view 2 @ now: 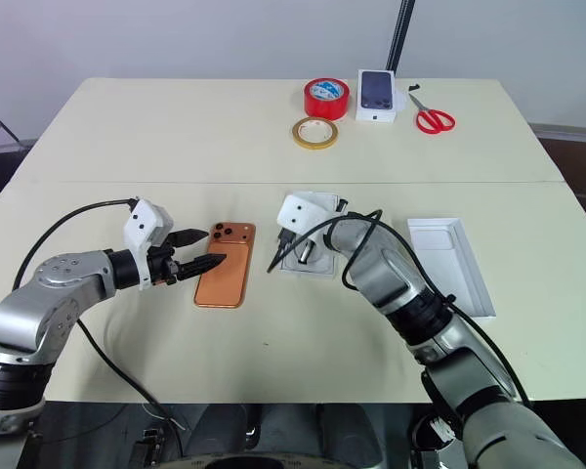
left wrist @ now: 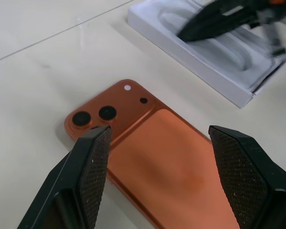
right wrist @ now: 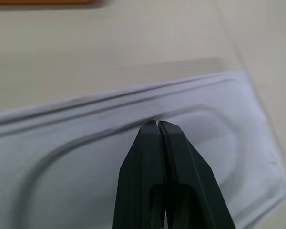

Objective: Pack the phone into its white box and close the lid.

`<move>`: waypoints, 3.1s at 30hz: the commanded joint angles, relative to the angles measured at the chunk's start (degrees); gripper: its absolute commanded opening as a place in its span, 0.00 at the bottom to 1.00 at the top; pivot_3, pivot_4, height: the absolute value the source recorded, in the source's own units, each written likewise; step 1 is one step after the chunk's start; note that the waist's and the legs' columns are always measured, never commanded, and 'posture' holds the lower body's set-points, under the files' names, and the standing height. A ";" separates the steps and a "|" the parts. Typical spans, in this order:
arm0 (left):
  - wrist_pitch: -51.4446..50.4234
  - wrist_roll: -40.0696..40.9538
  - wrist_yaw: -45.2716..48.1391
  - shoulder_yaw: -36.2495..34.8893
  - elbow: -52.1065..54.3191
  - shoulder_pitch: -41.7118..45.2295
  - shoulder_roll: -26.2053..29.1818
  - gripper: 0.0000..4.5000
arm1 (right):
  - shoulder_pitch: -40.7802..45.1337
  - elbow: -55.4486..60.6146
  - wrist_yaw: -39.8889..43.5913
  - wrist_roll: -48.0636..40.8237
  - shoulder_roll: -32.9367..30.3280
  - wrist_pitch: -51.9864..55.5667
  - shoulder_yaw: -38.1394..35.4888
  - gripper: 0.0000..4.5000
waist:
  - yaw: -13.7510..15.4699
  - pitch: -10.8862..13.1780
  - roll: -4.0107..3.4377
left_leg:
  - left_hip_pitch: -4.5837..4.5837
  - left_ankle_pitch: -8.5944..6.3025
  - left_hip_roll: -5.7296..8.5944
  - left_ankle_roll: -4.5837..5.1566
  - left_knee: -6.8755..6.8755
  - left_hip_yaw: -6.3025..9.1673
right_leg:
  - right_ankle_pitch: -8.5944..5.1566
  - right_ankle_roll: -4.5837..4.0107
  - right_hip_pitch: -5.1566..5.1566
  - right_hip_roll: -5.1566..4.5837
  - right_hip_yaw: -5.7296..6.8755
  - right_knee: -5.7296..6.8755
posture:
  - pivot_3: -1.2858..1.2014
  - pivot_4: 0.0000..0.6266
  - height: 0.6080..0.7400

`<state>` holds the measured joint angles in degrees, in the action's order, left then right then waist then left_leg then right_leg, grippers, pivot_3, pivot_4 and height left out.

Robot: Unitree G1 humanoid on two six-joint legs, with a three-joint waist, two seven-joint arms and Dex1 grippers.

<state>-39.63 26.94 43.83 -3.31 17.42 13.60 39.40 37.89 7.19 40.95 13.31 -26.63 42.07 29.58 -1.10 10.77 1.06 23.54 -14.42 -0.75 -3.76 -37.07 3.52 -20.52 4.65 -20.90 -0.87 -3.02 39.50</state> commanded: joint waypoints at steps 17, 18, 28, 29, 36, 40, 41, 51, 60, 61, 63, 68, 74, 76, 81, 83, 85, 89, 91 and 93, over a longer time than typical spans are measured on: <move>-0.60 0.97 -1.07 -2.20 1.26 0.64 -0.06 0.76 | -0.98 13.76 10.92 -3.97 -6.24 1.47 -1.64 0.02 | 0.00 0.00 0.00 | 0.00 0.00 -0.03 0.00 -0.01 0.01 | 0.00 0.00 0.00 0.02 0.00 -0.01 | 0.52 0.24 1.00; -1.25 1.43 -1.63 -3.01 0.90 0.84 -0.29 0.76 | -0.41 13.22 9.91 -3.74 -5.57 0.99 -2.23 0.02 | -0.02 0.00 0.00 | 0.00 0.00 -0.03 0.00 -0.02 0.01 | 0.00 0.00 0.00 0.02 0.00 -0.01 | 0.52 0.24 1.00; -22.85 8.96 -16.38 -16.32 -1.40 2.77 -2.38 0.99 | 3.47 8.38 3.47 -4.02 4.83 1.84 -2.18 0.00 | -0.12 -0.01 0.01 | 0.00 0.00 -0.06 0.00 -0.02 0.02 | 0.00 0.00 -0.06 0.05 0.01 0.05 | 0.52 0.24 1.00; -24.67 9.51 -16.76 -16.67 -1.34 2.57 -2.28 0.99 | 3.73 7.68 3.43 -3.76 5.35 1.42 -1.35 0.00 | -0.08 0.00 0.01 | 0.00 0.00 -0.06 0.00 -0.02 0.02 | 0.00 0.00 -0.05 0.04 0.01 0.06 | 0.52 0.24 1.00; -40.30 14.32 -19.93 -17.17 0.66 4.05 -4.29 0.99 | 6.90 0.93 5.52 -2.16 8.26 -0.05 5.52 0.00 | -0.07 -0.01 0.02 | 0.00 0.00 -0.04 -0.01 -0.06 0.03 | 0.00 0.00 -0.07 0.02 0.02 0.11 | 0.52 0.24 1.00; -46.27 16.39 -20.34 -17.13 3.08 4.27 -6.33 0.99 | 8.82 -2.20 6.34 1.41 7.74 -3.63 10.43 0.00 | -0.07 -0.02 0.02 | -0.01 0.00 -0.03 -0.01 -0.06 0.02 | 0.00 0.00 -0.08 0.01 0.01 0.13 | 0.52 0.24 1.00; -47.37 16.69 -20.55 -17.38 3.50 4.35 -7.09 0.99 | 9.14 -2.77 6.54 2.46 7.39 -4.86 11.49 0.00 | -0.05 -0.02 0.02 | -0.01 0.01 -0.03 -0.01 -0.06 0.03 | 0.00 0.00 -0.08 0.01 0.02 0.13 | 0.52 0.24 1.00; -52.54 16.46 -21.76 -18.46 5.22 5.22 -12.32 0.99 | 9.12 -3.65 8.85 8.88 6.74 -10.91 14.38 0.00 | -0.06 -0.12 0.02 | -0.06 0.02 -0.02 -0.04 -0.06 0.02 | 0.00 0.00 -0.03 0.01 0.02 0.12 | 0.52 0.24 1.00; -52.87 19.33 -21.64 -18.97 5.24 5.43 -14.68 0.99 | 8.73 -1.72 11.60 11.97 4.87 -12.08 13.85 0.00 | 0.12 -0.12 0.02 | -0.06 0.06 0.02 -0.11 -0.06 0.03 | 0.00 0.00 0.00 -0.04 0.02 0.11 | 0.52 0.24 1.00; -52.87 19.97 -21.76 -18.77 5.04 5.59 -14.94 0.99 | 8.52 -1.81 11.84 12.29 4.78 -12.71 14.26 0.00 | 0.12 -0.12 0.02 | -0.06 0.06 0.02 -0.11 -0.06 0.04 | 0.00 0.00 0.00 -0.04 0.03 0.11 | 0.52 0.24 1.00; -52.87 21.38 -22.31 -18.52 4.64 5.86 -15.76 0.99 | 8.03 -2.23 11.95 12.59 5.37 -13.30 14.51 0.00 | 0.10 -0.12 0.02 | -0.06 0.06 0.02 -0.11 -0.06 0.04 | 0.00 0.00 0.00 -0.04 0.03 0.11 | 0.52 0.24 1.00; -52.87 25.29 -25.17 -18.96 2.11 7.25 -18.59 0.99 | 7.53 -3.11 11.88 12.53 7.25 -13.75 13.57 0.00 | 0.25 -0.13 0.03 | -0.06 0.06 0.03 -0.11 -0.07 0.07 | 0.00 0.00 0.03 -0.05 0.04 0.11 | 0.52 0.24 1.00; -52.87 30.44 -29.64 -20.10 -0.20 9.55 -21.35 0.99 | 6.76 -3.07 12.02 12.73 7.80 -13.67 12.89 0.00 | 0.47 -0.16 0.03 | -0.12 0.05 0.10 -0.10 -0.11 0.15 | 0.00 0.00 0.15 -0.12 0.08 0.10 | 0.52 0.24 1.00; -52.87 31.65 -30.94 -19.93 -0.49 9.92 -21.15 0.99 | 6.42 -2.97 12.05 12.95 7.79 -13.64 12.75 0.00 | 0.31 -0.16 0.04 | -0.11 0.06 0.11 -0.12 -0.11 0.15 | 0.00 0.00 0.15 -0.13 0.08 0.08 | 0.52 0.24 1.00; -52.87 33.41 -34.09 -21.24 -2.84 10.97 -19.96 0.99 | 5.73 -2.62 12.10 13.45 7.85 -13.20 12.20 0.00 | -0.09 -0.16 0.04 | -0.10 0.10 0.06 -0.19 -0.05 0.15 | 0.00 0.00 0.09 -0.07 0.08 0.08 | 0.52 0.24 1.00; -52.87 33.60 -35.10 -22.41 -4.00 11.40 -19.47 0.99 | 5.57 -2.64 12.06 13.63 7.86 -13.16 12.01 0.00 | -0.06 -0.16 0.04 | -0.10 0.10 0.06 -0.19 -0.06 0.15 | 0.00 0.00 0.09 -0.06 0.08 0.08 | 0.52 0.24 1.00; -52.87 33.67 -36.04 -23.75 -4.91 11.73 -19.02 0.99 | 5.40 -2.52 12.07 13.78 7.84 -13.05 11.82 0.00 | -0.06 -0.16 0.05 | -0.10 0.10 0.06 -0.19 -0.06 0.15 | 0.00 0.00 0.09 -0.06 0.08 0.08 | 0.52 0.24 1.00; -52.87 35.19 -38.28 -27.13 -6.68 12.16 -19.49 0.94 | 5.06 -2.02 12.02 13.98 7.57 -12.88 11.28 0.00 | -0.09 -0.16 0.04 | -0.10 0.11 0.05 -0.20 -0.05 0.14 | 0.00 0.00 0.06 -0.05 0.09 0.08 | 0.52 0.24 1.00; -52.87 35.78 -39.07 -27.44 -6.80 11.95 -19.47 0.81 | 5.15 -1.74 11.93 13.92 7.51 -12.66 10.76 0.00 | -0.06 -0.16 0.05 | -0.10 0.12 0.06 -0.22 -0.05 0.14 | 0.00 0.00 0.06 -0.06 0.09 0.08 | 0.52 0.24 1.00; -52.87 36.89 -39.97 -27.67 -6.90 11.42 -19.62 0.60 | 5.38 -0.96 12.02 13.72 7.27 -12.20 9.86 0.00 | -0.01 -0.15 0.05 | -0.10 0.12 0.06 -0.22 -0.05 0.14 | 0.00 0.00 0.06 -0.06 0.09 0.08 | 0.52 0.24 1.00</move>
<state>-92.00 61.23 4.17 -30.14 9.59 24.87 19.64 43.17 3.32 52.83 26.82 -19.28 29.71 41.06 -1.10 10.62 1.12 23.45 -14.28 -0.69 -4.01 -37.13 3.65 -20.52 4.66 -20.85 -0.94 -2.93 39.57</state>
